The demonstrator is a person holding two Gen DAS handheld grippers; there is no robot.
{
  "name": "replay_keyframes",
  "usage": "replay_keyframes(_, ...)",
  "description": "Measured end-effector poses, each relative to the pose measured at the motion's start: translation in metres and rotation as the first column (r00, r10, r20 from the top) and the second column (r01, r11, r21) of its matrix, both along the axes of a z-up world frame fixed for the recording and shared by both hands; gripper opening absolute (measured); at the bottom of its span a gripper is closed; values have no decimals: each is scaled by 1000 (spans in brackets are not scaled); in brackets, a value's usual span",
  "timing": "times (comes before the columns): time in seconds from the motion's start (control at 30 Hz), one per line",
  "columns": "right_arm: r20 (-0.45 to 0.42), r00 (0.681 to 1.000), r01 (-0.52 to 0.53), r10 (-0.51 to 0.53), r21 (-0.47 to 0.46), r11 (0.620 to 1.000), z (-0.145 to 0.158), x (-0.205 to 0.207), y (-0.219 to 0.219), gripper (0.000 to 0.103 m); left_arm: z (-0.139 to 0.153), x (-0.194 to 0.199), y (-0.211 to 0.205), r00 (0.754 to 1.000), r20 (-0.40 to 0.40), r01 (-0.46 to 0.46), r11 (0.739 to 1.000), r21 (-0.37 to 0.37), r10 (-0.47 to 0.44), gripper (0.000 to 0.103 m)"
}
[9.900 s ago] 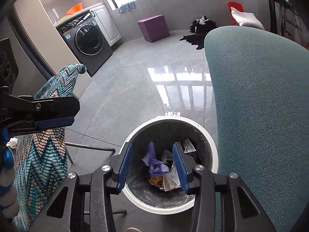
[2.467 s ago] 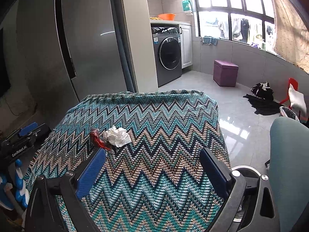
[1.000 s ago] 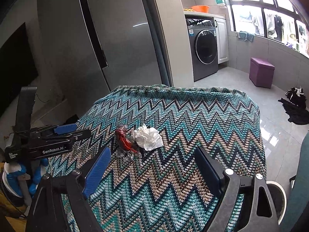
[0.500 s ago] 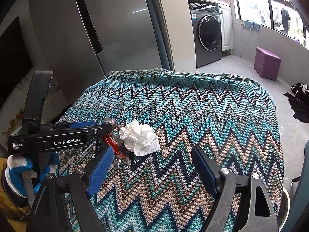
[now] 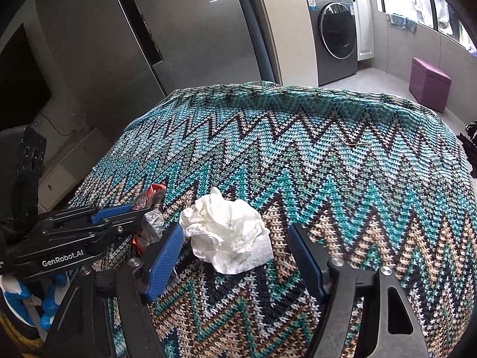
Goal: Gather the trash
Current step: 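Grasp the red wrapper with the left tool while the right tool grasps the white tissue, then lift the red wrapper and white tissue and carry them toward the bin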
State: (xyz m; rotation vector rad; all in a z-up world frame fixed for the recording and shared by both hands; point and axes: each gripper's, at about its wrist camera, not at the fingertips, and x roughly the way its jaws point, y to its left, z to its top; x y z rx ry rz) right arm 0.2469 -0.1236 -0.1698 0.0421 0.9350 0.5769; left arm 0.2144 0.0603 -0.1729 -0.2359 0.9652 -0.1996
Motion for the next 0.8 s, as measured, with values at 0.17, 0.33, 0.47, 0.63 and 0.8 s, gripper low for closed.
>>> replay_keyframes(0.17,-12,1000,-6,6,-10,1000,-9,6,10,56,5,-18,9,1000,20,-4,1000,-2,4,19)
replay_keyframes(0.33,0,1000,-11,11,27,1000,-2,0,10,28,18,-40,11,998,59,-2,1000,16,1,18)
replay_keyframes(0.47,13,1000,-10,10,47,999,7,-11,7,21,30,-56,10,996,89,3,999,34,-6,18)
replay_keyframes(0.63,48,999,-12,9,59,998,24,-35,3,16,47,-78,7,991,130,5,998,58,-12,18)
replay_keyframes(0.8,97,995,-3,-4,79,997,47,-68,-13,16,69,-101,-4,982,187,2,993,114,-24,18)
